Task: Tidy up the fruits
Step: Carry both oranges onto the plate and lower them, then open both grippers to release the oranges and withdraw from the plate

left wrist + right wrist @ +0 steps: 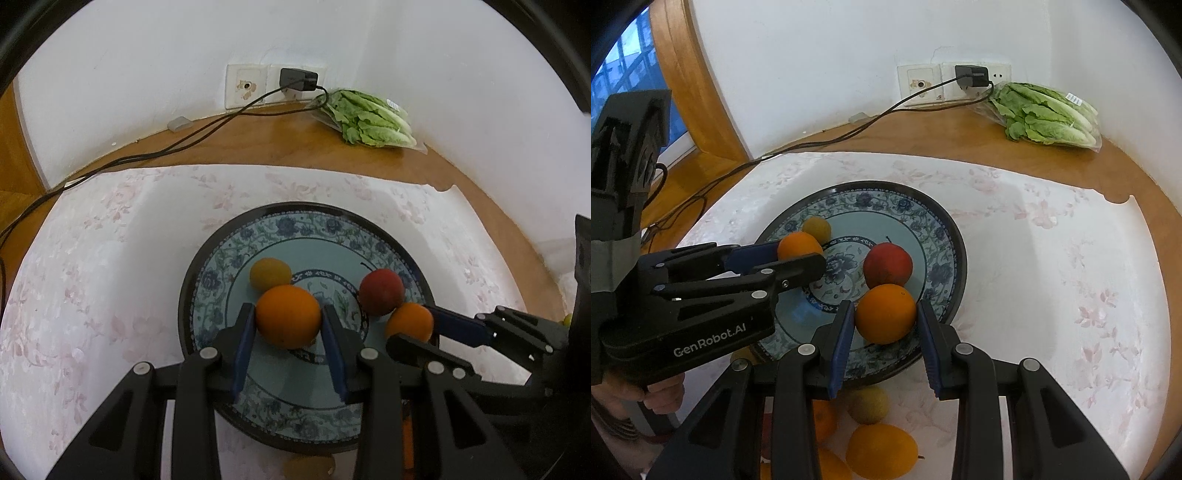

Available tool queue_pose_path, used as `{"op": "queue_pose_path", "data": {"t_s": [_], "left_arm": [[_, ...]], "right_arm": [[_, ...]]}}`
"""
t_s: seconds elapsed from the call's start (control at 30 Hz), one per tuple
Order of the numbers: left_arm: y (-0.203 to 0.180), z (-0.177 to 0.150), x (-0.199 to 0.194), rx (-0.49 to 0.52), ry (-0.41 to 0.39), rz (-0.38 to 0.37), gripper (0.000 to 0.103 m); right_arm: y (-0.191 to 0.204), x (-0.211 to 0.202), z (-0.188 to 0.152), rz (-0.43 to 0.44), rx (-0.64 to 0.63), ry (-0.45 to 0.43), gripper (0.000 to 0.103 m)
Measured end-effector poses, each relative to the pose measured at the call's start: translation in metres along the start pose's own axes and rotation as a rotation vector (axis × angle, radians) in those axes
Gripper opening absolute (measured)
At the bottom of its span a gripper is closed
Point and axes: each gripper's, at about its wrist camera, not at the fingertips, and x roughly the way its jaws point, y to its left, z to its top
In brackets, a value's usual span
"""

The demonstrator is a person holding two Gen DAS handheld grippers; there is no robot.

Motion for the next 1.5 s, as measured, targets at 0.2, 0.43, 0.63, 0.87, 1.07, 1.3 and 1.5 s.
{"op": "queue_pose_path", "data": {"t_s": [0.2,0.43,0.63,0.87,1.07,1.3,1.5], "left_arm": [[0.0,0.001,0.002,0.001,0.009,0.004,0.037],[-0.001,0.0,-0.011,-0.005,0.009,-0.013,0.047],[0.002,-0.006,-0.026,-0.026,0.018,-0.014,0.049],[0.005,-0.019,-0.044,-0.046,0.029,-0.014,0.05],[0.006,-0.031,-0.056,-0.059,0.035,-0.008,0.05],[0.007,-0.048,-0.066,-0.086,0.048,-0.015,0.05],[0.006,-0.064,-0.075,-0.096,0.061,-0.031,0.05]], "right_arm": [[0.0,0.001,0.0,0.005,0.005,0.0,0.035],[-0.003,-0.01,0.0,0.016,0.017,-0.031,0.042],[-0.003,-0.027,-0.002,0.013,0.034,-0.06,0.043],[-0.003,-0.045,-0.012,0.026,0.057,-0.07,0.043],[-0.002,-0.056,-0.023,0.025,0.068,-0.068,0.043],[0.0,-0.063,-0.038,0.022,0.073,-0.045,0.043],[0.006,-0.07,-0.05,0.026,0.066,-0.03,0.043]]}}
